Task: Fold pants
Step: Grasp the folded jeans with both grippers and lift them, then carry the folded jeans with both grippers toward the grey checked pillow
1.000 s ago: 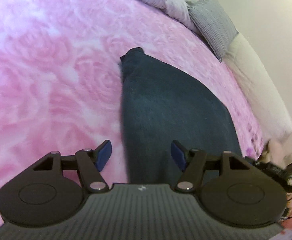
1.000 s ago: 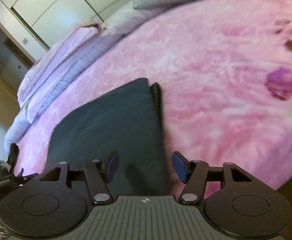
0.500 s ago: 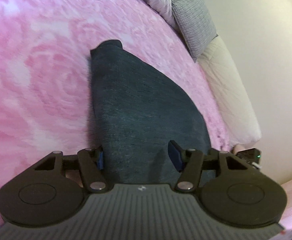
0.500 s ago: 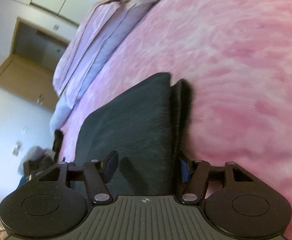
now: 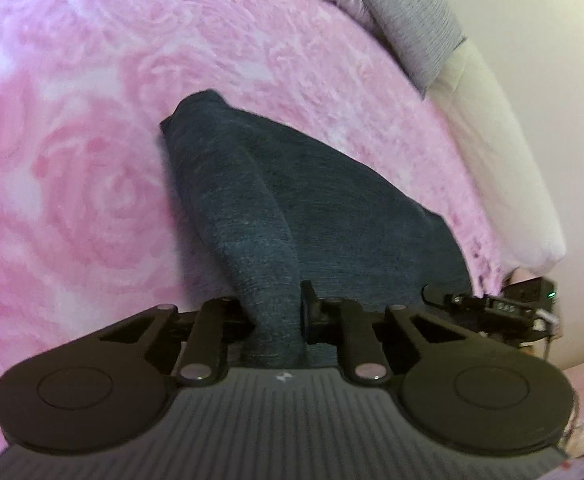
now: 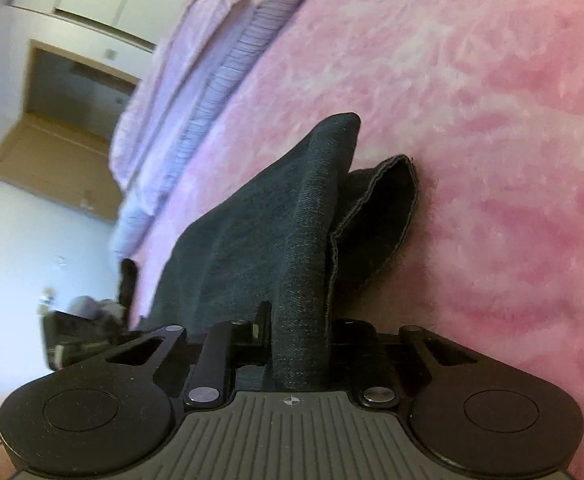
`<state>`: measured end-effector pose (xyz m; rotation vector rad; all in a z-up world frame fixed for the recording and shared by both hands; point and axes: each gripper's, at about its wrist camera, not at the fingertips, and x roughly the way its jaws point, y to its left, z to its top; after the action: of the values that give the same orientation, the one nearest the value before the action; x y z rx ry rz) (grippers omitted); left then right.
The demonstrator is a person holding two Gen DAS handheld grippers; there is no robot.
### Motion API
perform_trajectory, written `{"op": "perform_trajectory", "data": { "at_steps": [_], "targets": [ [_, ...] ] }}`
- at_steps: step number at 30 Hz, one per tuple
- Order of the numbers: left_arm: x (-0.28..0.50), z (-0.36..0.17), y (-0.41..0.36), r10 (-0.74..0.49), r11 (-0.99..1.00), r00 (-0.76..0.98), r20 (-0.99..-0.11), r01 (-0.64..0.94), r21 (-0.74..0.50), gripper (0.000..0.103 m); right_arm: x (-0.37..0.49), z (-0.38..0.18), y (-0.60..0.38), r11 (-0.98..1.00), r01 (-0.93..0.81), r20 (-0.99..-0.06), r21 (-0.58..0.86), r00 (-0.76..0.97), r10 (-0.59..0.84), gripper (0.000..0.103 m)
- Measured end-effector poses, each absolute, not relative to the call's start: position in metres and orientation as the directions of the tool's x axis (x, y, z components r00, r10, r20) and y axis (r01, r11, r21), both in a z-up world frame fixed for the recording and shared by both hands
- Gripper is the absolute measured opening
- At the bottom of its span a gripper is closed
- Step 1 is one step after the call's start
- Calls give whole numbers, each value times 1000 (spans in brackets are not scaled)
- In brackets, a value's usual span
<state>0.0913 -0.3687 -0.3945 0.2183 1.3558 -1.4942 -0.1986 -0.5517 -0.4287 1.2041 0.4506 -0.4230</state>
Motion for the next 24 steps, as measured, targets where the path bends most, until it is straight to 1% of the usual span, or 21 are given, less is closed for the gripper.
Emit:
{"op": "perform_trajectory", "data": {
  "at_steps": [3, 6, 8, 13, 19, 24],
  "targets": [
    [83, -369, -382, -522, 217, -408, -749, 786, -579, 11, -193, -405, -551, 281, 595, -600, 753, 796, -76, 14],
    [73, -336, -400, -491, 201, -416, -765, 801, -564, 11, -194, -371, -552, 266, 631, -636, 729, 768, -79, 14],
    [68, -315, -413, -474, 176, -428, -769, 810, -559, 11, -203, -346, -556, 233, 647, -646, 726, 758, -91, 14],
    [35, -267, -476, -465, 74, -490, -738, 809, -584, 11, -235, -290, -586, 174, 670, -646, 721, 742, -179, 14],
    [-31, -232, -595, -473, -73, -548, -690, 805, -589, 11, -298, -245, -657, 158, 685, -620, 712, 718, -318, 14],
    [-97, -233, -709, -484, -106, -556, -676, 804, -585, 11, -352, -234, -761, 158, 704, -620, 693, 693, -369, 14]
  ]
}}
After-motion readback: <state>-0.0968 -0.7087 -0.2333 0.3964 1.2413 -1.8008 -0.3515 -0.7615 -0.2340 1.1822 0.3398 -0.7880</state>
